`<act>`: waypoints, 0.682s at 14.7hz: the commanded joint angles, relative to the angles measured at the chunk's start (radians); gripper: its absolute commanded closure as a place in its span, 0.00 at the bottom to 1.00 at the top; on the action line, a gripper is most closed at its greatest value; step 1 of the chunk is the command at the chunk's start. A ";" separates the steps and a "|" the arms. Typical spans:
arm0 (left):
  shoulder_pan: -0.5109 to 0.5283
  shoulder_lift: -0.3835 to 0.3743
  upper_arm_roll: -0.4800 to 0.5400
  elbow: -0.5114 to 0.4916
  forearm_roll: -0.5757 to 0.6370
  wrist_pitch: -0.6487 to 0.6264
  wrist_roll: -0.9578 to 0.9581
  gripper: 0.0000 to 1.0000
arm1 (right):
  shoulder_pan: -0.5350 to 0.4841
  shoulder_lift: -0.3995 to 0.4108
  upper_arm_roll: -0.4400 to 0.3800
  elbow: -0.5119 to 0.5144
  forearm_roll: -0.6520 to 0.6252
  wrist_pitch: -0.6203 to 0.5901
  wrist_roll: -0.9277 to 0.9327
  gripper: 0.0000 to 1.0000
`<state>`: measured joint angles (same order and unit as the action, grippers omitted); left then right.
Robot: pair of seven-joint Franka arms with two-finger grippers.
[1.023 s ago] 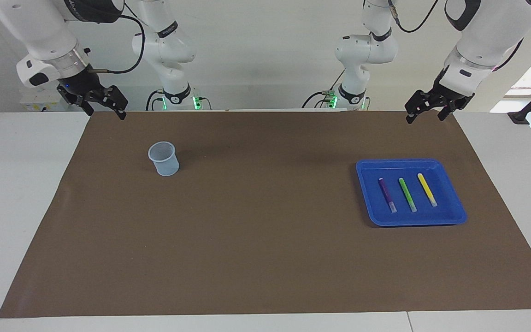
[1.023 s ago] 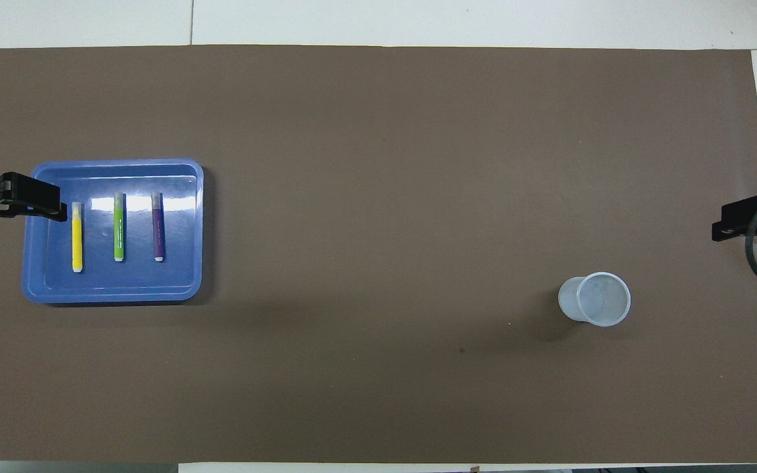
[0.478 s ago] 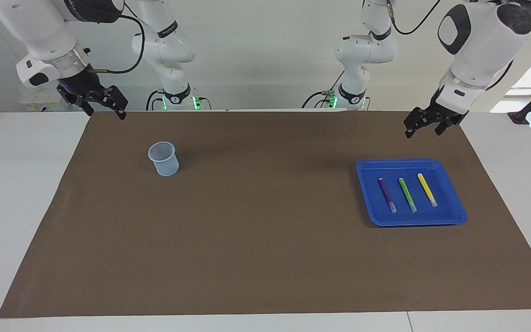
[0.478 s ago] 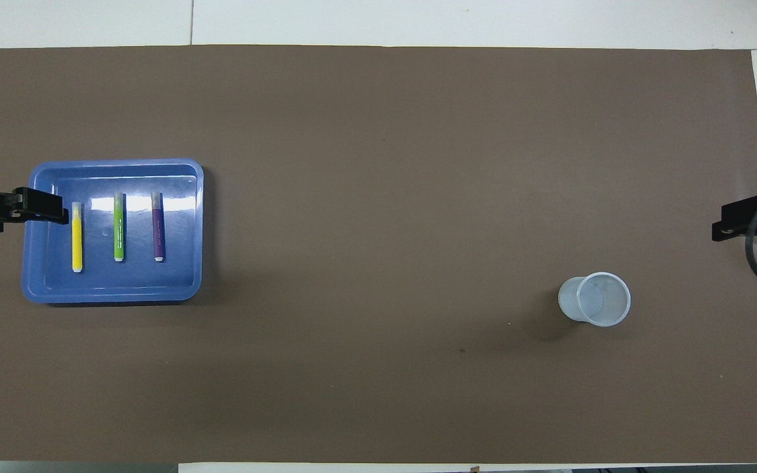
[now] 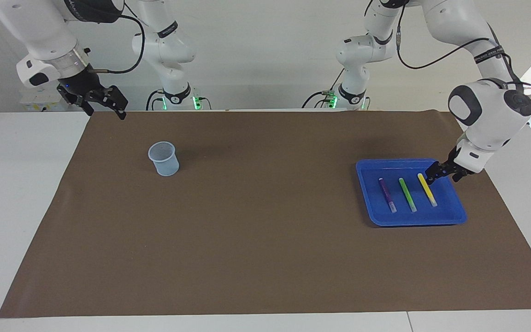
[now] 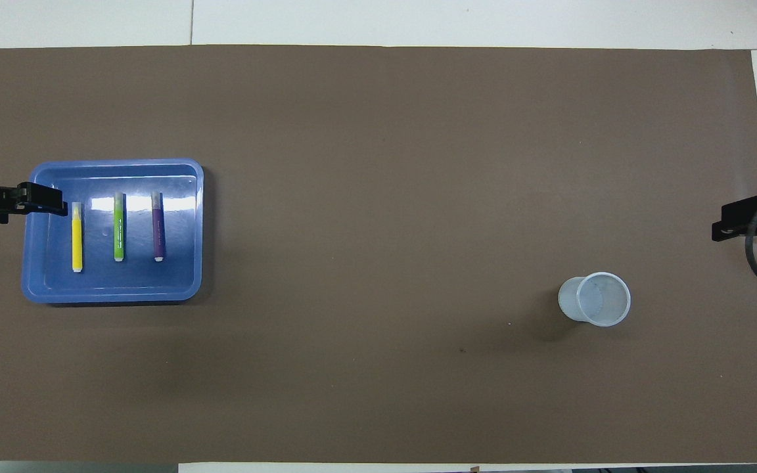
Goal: Transfer and insert pens with both arms
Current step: 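Reach the left gripper down to the yellow pen in the tray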
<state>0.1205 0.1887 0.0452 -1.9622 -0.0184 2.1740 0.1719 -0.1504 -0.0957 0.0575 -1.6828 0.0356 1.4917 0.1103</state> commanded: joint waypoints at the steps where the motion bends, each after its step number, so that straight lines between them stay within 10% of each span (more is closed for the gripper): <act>1: 0.005 0.020 -0.004 -0.032 0.014 0.075 0.035 0.00 | -0.009 -0.004 0.004 -0.005 0.018 -0.007 -0.001 0.00; 10: 0.007 0.120 -0.004 -0.032 0.014 0.073 0.072 0.08 | -0.009 -0.005 0.004 -0.005 0.018 -0.007 -0.001 0.00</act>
<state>0.1234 0.3015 0.0396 -1.9846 -0.0184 2.2390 0.2321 -0.1504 -0.0957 0.0575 -1.6827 0.0356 1.4917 0.1103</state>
